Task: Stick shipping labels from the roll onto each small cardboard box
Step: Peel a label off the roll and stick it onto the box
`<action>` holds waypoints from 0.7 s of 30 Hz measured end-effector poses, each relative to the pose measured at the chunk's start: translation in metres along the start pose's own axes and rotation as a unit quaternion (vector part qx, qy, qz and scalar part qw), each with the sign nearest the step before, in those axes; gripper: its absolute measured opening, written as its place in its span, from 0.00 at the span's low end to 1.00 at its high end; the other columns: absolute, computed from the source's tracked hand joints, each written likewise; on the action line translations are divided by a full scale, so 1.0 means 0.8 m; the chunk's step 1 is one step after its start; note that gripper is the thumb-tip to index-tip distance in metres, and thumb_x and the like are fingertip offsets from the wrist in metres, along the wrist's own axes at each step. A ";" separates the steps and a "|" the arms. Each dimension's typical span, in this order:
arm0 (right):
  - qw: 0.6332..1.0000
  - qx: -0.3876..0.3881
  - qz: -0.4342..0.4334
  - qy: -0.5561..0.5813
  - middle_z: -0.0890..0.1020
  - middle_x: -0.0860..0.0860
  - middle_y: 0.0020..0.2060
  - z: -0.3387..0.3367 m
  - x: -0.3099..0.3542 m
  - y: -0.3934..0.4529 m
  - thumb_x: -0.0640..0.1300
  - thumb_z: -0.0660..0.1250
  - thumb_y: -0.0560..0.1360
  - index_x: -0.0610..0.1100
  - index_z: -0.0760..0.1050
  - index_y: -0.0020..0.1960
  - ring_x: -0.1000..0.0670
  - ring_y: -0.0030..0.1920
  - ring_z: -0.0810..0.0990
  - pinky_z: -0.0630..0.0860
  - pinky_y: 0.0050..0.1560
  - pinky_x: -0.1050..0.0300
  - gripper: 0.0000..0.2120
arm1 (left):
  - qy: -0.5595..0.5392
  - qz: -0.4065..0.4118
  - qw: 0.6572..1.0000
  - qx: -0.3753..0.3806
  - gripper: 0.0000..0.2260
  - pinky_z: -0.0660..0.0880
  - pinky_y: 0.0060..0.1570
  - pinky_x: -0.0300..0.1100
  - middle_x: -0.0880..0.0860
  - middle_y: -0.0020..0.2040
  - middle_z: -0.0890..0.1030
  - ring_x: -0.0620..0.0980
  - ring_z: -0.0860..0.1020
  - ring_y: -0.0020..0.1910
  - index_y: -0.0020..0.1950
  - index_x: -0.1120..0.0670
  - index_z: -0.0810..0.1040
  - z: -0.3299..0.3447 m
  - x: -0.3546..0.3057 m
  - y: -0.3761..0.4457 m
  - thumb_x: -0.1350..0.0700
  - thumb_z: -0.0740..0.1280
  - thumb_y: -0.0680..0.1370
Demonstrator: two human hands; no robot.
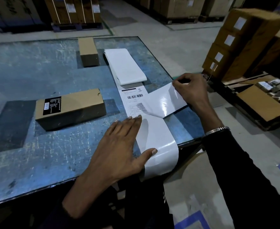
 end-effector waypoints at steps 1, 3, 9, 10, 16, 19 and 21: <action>1.000 0.002 0.004 -0.002 0.83 0.64 0.36 -0.001 0.001 0.004 0.46 0.74 0.75 0.47 0.88 0.46 0.69 0.34 0.79 0.71 0.35 0.74 0.05 | 0.001 0.000 1.000 0.001 0.44 0.49 0.85 0.47 0.47 0.86 0.61 0.46 0.57 0.84 0.87 0.49 0.57 0.001 0.001 0.001 0.23 0.54 0.79; 1.000 -0.006 0.008 -0.002 0.84 0.62 0.37 -0.005 0.003 0.011 0.47 0.74 0.75 0.46 0.88 0.47 0.67 0.35 0.81 0.77 0.38 0.69 0.06 | 0.003 -0.003 1.000 0.003 0.44 0.49 0.85 0.48 0.47 0.85 0.62 0.46 0.58 0.84 0.87 0.48 0.59 0.001 0.003 0.001 0.23 0.54 0.78; 0.998 -0.062 -0.019 -0.004 0.85 0.55 0.43 -0.032 0.022 0.029 0.47 0.73 0.78 0.45 0.87 0.52 0.66 0.39 0.80 0.74 0.42 0.72 0.08 | 0.004 -0.001 1.000 0.004 0.44 0.45 0.83 0.42 0.44 0.85 0.62 0.43 0.56 0.83 0.86 0.46 0.61 -0.001 0.002 0.002 0.22 0.54 0.77; 0.997 -0.072 -0.030 0.005 0.85 0.54 0.44 -0.039 0.028 0.030 0.47 0.73 0.78 0.45 0.86 0.52 0.66 0.40 0.80 0.75 0.43 0.72 0.07 | 0.003 0.000 1.000 0.006 0.43 0.47 0.84 0.44 0.44 0.85 0.62 0.43 0.57 0.83 0.86 0.46 0.61 0.000 0.002 0.002 0.22 0.53 0.77; 0.986 -0.105 -0.117 0.051 0.86 0.55 0.44 -0.062 0.075 0.029 0.48 0.73 0.79 0.49 0.83 0.50 0.59 0.47 0.85 0.83 0.54 0.59 0.04 | -0.002 -0.011 1.000 0.016 0.44 0.44 0.83 0.43 0.43 0.86 0.59 0.42 0.54 0.84 0.87 0.45 0.57 0.001 0.003 0.002 0.21 0.52 0.77; 0.978 -0.092 -0.180 0.056 0.84 0.60 0.43 -0.059 0.114 0.012 0.48 0.72 0.79 0.48 0.83 0.50 0.62 0.46 0.83 0.83 0.52 0.58 0.04 | -0.040 -0.021 0.999 0.014 0.44 0.44 0.83 0.40 0.38 0.84 0.59 0.37 0.54 0.82 0.86 0.40 0.55 -0.007 0.000 0.002 0.19 0.51 0.75; 0.974 -0.081 -0.202 0.070 0.84 0.59 0.43 -0.052 0.140 -0.002 0.48 0.73 0.79 0.45 0.83 0.50 0.59 0.46 0.84 0.84 0.48 0.56 0.06 | -0.151 -0.050 0.987 -0.001 0.41 0.55 0.82 0.42 0.32 0.79 0.63 0.32 0.60 0.78 0.84 0.37 0.60 -0.014 0.001 0.003 0.20 0.53 0.75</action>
Point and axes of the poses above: each hand's wrist, its own y-axis towards the middle knuckle, its own z-axis out of the palm, x = y × z, the point moved 2 cm from there along y, towards the middle knuckle
